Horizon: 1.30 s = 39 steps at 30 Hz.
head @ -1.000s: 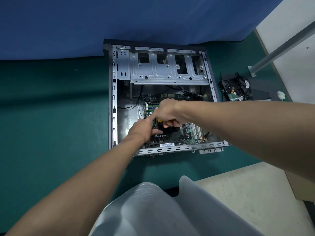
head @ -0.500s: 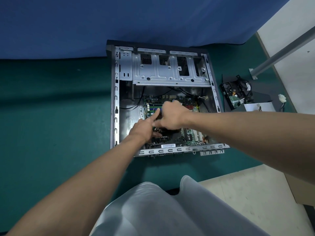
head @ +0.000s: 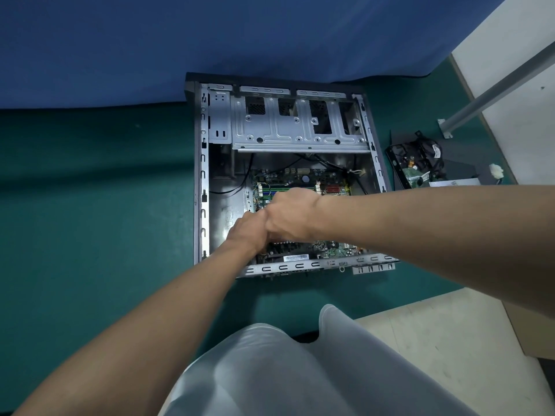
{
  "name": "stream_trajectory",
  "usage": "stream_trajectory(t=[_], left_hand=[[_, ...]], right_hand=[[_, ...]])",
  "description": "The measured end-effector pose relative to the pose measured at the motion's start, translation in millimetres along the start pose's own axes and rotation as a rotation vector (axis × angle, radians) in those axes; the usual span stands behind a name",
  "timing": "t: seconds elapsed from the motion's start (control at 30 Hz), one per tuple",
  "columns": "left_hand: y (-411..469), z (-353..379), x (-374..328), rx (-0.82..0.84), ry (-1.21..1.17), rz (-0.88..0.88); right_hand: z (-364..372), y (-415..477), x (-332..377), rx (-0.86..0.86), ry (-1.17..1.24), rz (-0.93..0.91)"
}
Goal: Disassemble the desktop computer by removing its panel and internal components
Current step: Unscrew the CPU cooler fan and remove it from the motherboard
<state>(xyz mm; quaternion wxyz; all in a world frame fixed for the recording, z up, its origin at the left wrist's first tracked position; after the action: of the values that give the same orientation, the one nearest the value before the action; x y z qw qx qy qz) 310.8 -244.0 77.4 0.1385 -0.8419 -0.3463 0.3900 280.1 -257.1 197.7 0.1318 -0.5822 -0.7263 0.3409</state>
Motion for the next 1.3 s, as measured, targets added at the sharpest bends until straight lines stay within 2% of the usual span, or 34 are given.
stream_trajectory(t=[0.07,0.1,0.2,0.27,0.33,0.4,0.47,0.5,0.6,0.73,0.8,0.87,0.97,1.0,1.07,1.13,1.17,1.23,1.3], left_hand=[[2,1,0,0.016,0.025,0.001],[1,0,-1,0.019,0.022,0.004],[1,2,-4,0.036,-0.035,0.068],[0,3,-4,0.032,-0.152,0.059],[-1,2,-4,0.036,-0.157,0.048],[-2,1,-7,0.053,-0.115,0.071],[-5,-2,-11,0.060,-0.060,0.107],[-5,-2,-12,0.059,-0.057,0.115],[-3,0,-10,0.061,-0.046,0.101],[1,3,1,0.047,-0.017,0.009],[1,2,1,0.040,-0.027,0.006],[2,3,1,0.056,-0.009,0.015],[0,3,0,0.055,-0.023,0.030],[2,6,1,0.060,-0.080,0.028],[4,7,3,0.057,-0.153,0.012],[3,4,0,0.045,-0.053,0.052],[2,2,0,0.027,-0.025,0.069],[2,1,-3,0.015,-0.015,0.087],[4,1,-3,0.006,-0.019,0.090]], right_hand=[[3,0,5,-0.027,-0.013,-0.028],[2,0,-3,-0.044,0.100,0.042],[9,-1,-31,-0.065,0.552,0.313],[23,-3,-47,-0.084,0.809,0.529],[37,-8,-59,-0.085,0.987,0.774],[48,-11,-61,-0.003,1.132,0.908],[51,-10,-57,0.091,1.242,0.902],[50,-8,-57,0.117,1.210,0.869],[32,-2,-51,0.091,0.842,0.646],[7,-1,-10,-0.039,0.186,0.116],[3,-4,3,-0.090,0.018,-0.054],[-1,-4,-6,-0.105,0.074,-0.027],[1,1,-27,-0.091,0.371,0.151],[6,3,-32,-0.060,0.500,0.238],[20,5,-51,-0.015,0.841,0.523],[37,0,-63,0.066,1.127,0.785],[43,-2,-61,0.150,1.202,0.831],[46,-1,-54,0.279,1.206,0.779],[38,2,-52,0.251,0.973,0.662]])
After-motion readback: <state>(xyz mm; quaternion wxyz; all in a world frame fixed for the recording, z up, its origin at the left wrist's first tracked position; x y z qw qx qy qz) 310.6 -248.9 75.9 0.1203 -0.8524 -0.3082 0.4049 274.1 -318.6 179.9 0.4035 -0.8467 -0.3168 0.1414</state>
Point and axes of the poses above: each hand's wrist, its own y-axis towards the middle knuckle, its own z-axis out of the palm, x = y × z, the point moved 8 cm from there along y, towards the middle knuckle, and after that the axes turned 6 degrees about z, right-handed, at the moved point
